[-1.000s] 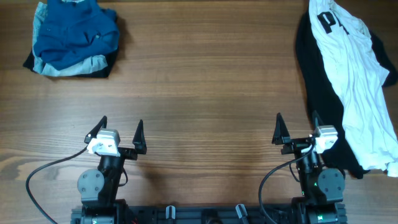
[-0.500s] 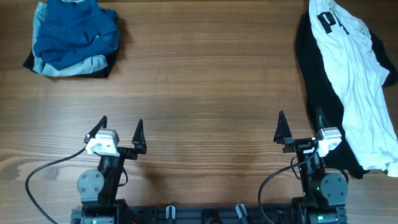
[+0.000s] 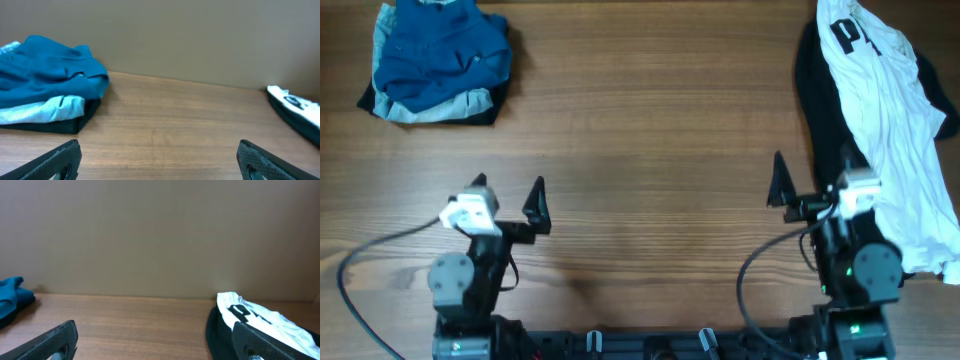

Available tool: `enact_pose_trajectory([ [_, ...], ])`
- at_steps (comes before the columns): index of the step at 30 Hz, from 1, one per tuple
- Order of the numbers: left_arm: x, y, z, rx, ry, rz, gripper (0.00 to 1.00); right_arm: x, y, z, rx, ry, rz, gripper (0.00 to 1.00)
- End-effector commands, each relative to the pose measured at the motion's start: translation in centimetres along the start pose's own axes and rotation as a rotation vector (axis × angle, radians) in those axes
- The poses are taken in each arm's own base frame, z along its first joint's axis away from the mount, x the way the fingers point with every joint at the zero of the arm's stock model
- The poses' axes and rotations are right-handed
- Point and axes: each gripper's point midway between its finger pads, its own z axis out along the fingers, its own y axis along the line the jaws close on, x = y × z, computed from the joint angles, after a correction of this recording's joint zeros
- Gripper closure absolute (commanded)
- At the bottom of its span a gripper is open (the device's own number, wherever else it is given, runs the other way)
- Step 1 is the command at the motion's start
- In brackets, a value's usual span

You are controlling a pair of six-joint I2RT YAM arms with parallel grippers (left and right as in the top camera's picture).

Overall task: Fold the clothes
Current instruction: 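Reach the right gripper to the white PUMA t-shirt and grasp it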

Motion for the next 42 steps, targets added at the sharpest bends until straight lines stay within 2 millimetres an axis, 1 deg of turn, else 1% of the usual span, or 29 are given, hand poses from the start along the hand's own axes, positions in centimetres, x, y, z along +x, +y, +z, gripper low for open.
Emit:
enact_pose_trajectory([
  [1,-3.5,-1.4,1.2,0.043,0.053,-0.047,0.0,-3.1,0.5,2.2,-0.027,0.032,-0.025,0.0],
  [3,-4.4,-1.5,2.2,0.037,0.123,-0.063,0.0,-3.7,1.3,3.9,-0.072,0.098,-0.067,0.0],
  [5,-5.0,-1.4,3.3,0.021,0.194,-0.08,0.0,-4.1,1.6,5.3,-0.091,0.149,-0.066,0.0],
  [9,-5.6,-1.0,5.7,-0.014,0.344,-0.114,0.0,-4.6,2.3,8.4,-0.134,0.251,-0.065,0.0],
  [11,-5.6,-0.8,7.0,-0.03,0.421,-0.132,0.0,-4.1,2.7,10.0,-0.163,0.322,-0.069,0.0],
  [13,-5.2,-0.8,8.4,-0.031,0.496,-0.15,0.0,-3.0,2.6,11.6,-0.165,0.407,-0.064,0.0],
  [17,-3.1,0.0,10.6,-0.048,0.613,-0.17,0.0,0.3,2.8,14.2,-0.193,0.589,-0.078,0.0],
  [20,-0.4,0.8,12.0,-0.067,0.692,-0.19,0.0,3.7,3.4,15.6,-0.246,0.727,-0.071,0.0],
  [22,1.1,1.3,12.5,-0.077,0.735,-0.2,0.0,5.5,4.0,16.2,-0.283,0.768,-0.052,0.0],
  [24,3.2,2.0,13.1,-0.1,0.791,-0.21,0.0,7.5,4.0,16.8,-0.289,0.807,-0.044,0.0],
  [27,5.3,2.5,13.7,-0.113,0.845,-0.225,0.0,9.2,3.7,17.4,-0.278,0.835,-0.041,0.0],
  [28,6.4,2.8,14.0,-0.12,0.871,-0.234,0.0,9.5,2.2,18.1,-0.195,0.835,-0.013,0.0],
  [31,7.3,2.5,14.5,-0.093,0.89,-0.252,0.0,8.7,-2.0,19.5,0.001,0.778,0.063,0.0],
  [32,7.4,2.3,14.6,-0.076,0.89,-0.259,0.0,8.2,-3.6,19.9,0.047,0.749,0.074,0.0],
  [33,7.2,2.0,14.7,-0.062,0.885,-0.264,0.0,7.8,-4.7,20.1,0.071,0.726,0.079,0.0],
  [34,7.1,1.8,14.8,-0.046,0.881,-0.268,0.0,7.2,-6.4,20.4,0.104,0.697,0.086,0.0],
  [36,6.9,1.4,15.1,-0.024,0.87,-0.274,0.0,6.5,-10.1,20.4,0.173,0.655,0.098,0.0],
  [37,6.8,1.4,15.1,-0.021,0.866,-0.273,0.0,6.5,-11.9,20.4,0.208,0.642,0.104,0.0],
  [38,6.8,1.4,15.2,-0.021,0.866,-0.273,0.0,6.4,-14.3,20.2,0.253,0.624,0.113,0.0],
  [40,6.8,1.3,15.2,-0.02,0.866,-0.272,0.0,6.9,-17.3,19.9,0.305,0.615,0.112,0.01],
  [42,6.9,1.2,15.2,-0.018,0.867,-0.27,0.0,8.3,-20.8,19.4,0.356,0.625,0.1,0.03],
])
